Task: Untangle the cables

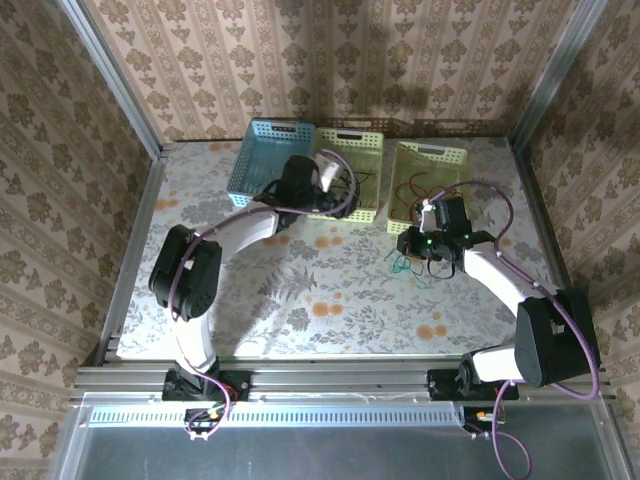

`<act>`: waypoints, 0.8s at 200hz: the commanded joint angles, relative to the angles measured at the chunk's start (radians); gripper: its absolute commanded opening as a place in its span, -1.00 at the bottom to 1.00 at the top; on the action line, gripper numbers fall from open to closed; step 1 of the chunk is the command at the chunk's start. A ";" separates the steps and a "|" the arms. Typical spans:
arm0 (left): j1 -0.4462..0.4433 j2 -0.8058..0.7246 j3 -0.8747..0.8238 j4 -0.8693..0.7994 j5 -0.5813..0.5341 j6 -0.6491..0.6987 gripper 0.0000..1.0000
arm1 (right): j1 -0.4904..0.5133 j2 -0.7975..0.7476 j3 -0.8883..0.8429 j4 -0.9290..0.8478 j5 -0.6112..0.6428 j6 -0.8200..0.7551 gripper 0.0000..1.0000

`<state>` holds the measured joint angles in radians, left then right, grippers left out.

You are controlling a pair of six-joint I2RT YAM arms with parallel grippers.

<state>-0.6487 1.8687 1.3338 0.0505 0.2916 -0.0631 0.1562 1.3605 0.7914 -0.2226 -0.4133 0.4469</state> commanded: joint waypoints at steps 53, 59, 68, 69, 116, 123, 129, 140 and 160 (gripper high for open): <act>-0.139 0.067 0.011 -0.177 0.129 0.199 0.98 | -0.070 0.001 -0.066 0.379 -0.219 0.313 -0.81; -0.140 0.068 0.012 -0.174 0.136 0.199 0.97 | -0.070 -0.003 -0.070 0.399 -0.218 0.340 -0.81; -0.141 0.071 0.016 -0.171 0.145 0.195 0.94 | -0.070 -0.008 -0.078 0.430 -0.216 0.378 -0.81; -0.141 0.072 0.016 -0.171 0.147 0.194 0.94 | -0.070 -0.008 -0.079 0.434 -0.216 0.382 -0.81; -0.141 0.079 0.012 -0.147 0.164 0.186 0.81 | -0.070 -0.011 -0.072 0.482 -0.234 0.480 -0.82; -0.141 0.079 0.009 -0.137 0.161 0.183 0.81 | -0.070 -0.004 -0.066 0.479 -0.246 0.482 -0.82; -0.140 0.081 0.005 -0.125 0.159 0.177 0.80 | -0.070 0.002 -0.061 0.476 -0.256 0.487 -0.82; -0.140 0.084 0.004 -0.104 0.161 0.171 0.78 | -0.070 0.017 -0.053 0.479 -0.278 0.494 -0.82; -0.141 0.095 0.005 -0.080 0.158 0.165 0.73 | -0.070 0.025 -0.046 0.484 -0.307 0.508 -0.82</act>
<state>-0.7906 1.9427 1.3235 -0.0784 0.4274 0.1013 0.0868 1.3670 0.7143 0.2314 -0.6502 0.9146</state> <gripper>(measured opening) 0.879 0.093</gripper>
